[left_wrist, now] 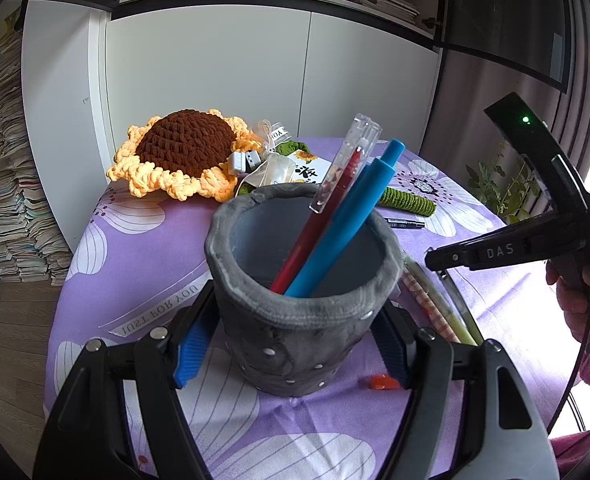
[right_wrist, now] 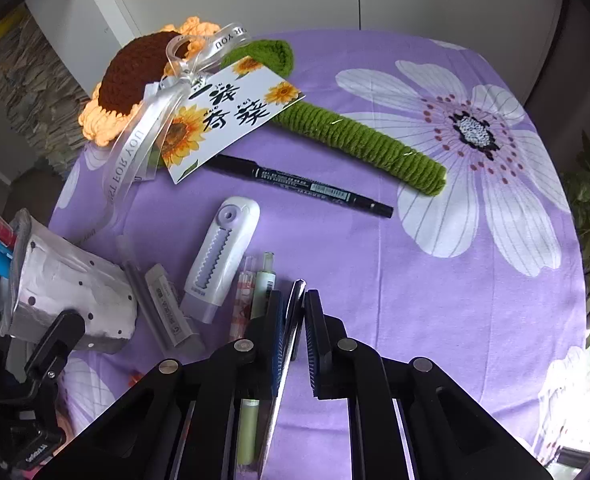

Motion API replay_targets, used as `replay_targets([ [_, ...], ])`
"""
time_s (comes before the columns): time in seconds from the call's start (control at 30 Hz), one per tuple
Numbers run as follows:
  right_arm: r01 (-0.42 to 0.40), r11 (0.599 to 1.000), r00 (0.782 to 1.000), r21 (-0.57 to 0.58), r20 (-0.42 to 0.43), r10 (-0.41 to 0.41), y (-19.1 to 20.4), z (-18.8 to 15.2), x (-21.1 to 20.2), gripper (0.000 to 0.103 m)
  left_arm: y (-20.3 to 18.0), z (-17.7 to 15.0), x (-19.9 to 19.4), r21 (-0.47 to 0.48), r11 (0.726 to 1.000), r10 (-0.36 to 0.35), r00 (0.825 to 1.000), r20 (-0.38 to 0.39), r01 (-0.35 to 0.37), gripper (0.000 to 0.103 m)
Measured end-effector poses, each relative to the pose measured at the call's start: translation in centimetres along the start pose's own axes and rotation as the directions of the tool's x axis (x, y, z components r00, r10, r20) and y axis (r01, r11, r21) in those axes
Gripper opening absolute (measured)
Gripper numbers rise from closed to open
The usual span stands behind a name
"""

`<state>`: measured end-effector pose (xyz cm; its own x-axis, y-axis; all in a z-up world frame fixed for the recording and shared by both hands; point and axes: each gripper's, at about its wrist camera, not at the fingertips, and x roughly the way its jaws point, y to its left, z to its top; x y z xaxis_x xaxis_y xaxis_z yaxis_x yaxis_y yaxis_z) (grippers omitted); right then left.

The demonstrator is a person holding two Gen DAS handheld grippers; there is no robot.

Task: Organize stationery
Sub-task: 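Grasp the black pen with the right gripper, then lower the black pen into the holder and open the right gripper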

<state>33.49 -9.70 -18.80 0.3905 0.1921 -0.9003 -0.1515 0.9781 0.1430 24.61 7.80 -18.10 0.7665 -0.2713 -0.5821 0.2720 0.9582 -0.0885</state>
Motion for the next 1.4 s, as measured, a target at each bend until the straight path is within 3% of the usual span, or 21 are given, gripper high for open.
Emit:
replay_targets([
  [0.1,0.055,0.997,0.998,-0.062,0.017,-0.054,-0.5,-0.3,-1.0,0.012,0.0,0.0,0.0,0.0,1.0,0.0,1.0,0.0,0.0,0.071],
  [0.27,0.134,0.98,0.989,-0.147,-0.045,-0.142,-1.9,-1.5,-0.4,0.012,-0.1,0.0,-0.1,0.002,1.0,0.002,1.0,0.002,-0.002,0.071],
  [0.77,0.106,0.989,0.991,-0.105,-0.068,-0.114,-3.1,-1.0,-0.1,0.011,-0.1,0.0,-0.1,0.001,1.0,0.001,1.0,0.002,-0.001,0.071],
  [0.93,0.022,0.999,0.999,-0.05,0.03,-0.02,-3.1,-1.0,-3.8,0.011,-0.1,0.0,-0.1,0.001,1.0,0.001,1.0,0.002,-0.001,0.071],
  [1.1,-0.024,0.994,0.985,-0.102,0.166,0.041,-0.9,-1.1,-9.2,0.011,-0.1,0.0,-0.1,0.001,1.0,0.001,1.0,0.002,-0.001,0.071],
  [1.23,-0.088,0.982,0.959,-0.167,0.253,0.129,1.4,-1.7,-13.1,0.011,-0.1,0.0,-0.1,0.001,1.0,0.001,1.0,0.002,-0.001,0.071],
  [1.4,-0.152,0.951,0.904,-0.271,0.351,0.244,4.9,-1.9,-18.1,0.01,-0.1,0.0,-0.1,0.002,1.0,0.001,1.0,0.003,-0.001,0.071],
])
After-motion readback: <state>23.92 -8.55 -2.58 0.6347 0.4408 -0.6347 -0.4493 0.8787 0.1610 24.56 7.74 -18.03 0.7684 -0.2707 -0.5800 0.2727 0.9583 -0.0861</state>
